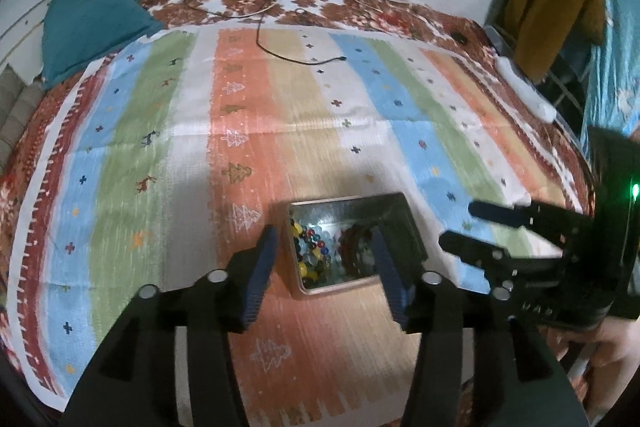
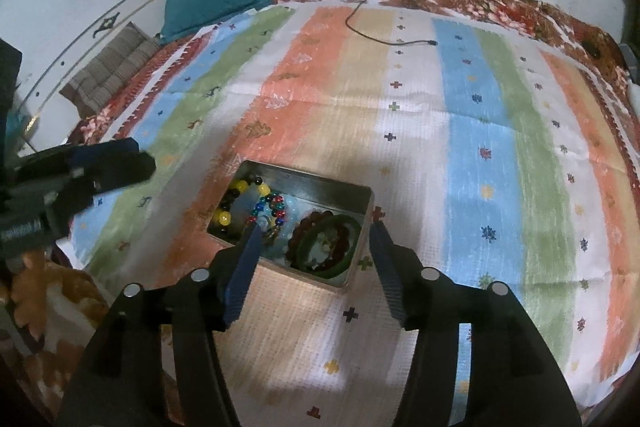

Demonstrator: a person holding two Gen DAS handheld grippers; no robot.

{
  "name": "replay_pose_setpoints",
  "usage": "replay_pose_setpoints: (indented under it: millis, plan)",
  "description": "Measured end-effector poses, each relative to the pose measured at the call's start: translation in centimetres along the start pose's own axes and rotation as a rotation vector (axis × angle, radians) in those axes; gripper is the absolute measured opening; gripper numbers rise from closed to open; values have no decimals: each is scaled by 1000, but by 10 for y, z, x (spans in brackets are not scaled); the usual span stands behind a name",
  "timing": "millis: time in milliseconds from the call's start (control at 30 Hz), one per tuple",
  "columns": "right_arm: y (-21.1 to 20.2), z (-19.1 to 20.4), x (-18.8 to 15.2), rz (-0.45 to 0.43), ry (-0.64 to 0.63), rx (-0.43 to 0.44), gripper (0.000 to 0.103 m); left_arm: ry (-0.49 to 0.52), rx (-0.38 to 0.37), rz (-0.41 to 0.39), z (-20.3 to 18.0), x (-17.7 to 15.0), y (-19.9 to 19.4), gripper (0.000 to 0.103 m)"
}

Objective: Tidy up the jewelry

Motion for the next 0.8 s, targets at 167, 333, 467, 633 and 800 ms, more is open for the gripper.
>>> replay_pose_setpoints:
  millis: [167,333,467,633,800]
  plan:
    - [-14,3,2,-35,-10,10,70,12,-7,-7,-2,-7,-5,61]
    - [-22,4,-3,-38,-28,-6,78,-6,-24,-12,-1,-11,-11,67]
    - [-32,11,-8,-55,-50,-17,86,8,-9,-31,-2,-17,-17,79]
    - [-42,9,-14,-71,-37,-19,87,6,10,-56,0,-22,-25,82]
    - [-48,3,-26,-73,-22,-19,88,10,12,-58,-1,-26,-28,87]
Point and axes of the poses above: each gripper's, at about its wrist camera, not at the fingertips, and y roughly the way its jaws point, z to its left, x to its top, the point moved 7 cm from there along y, roughly the way its jaws point, and after that the axes turned 2 degrees about -y, right-handed, at the moved point
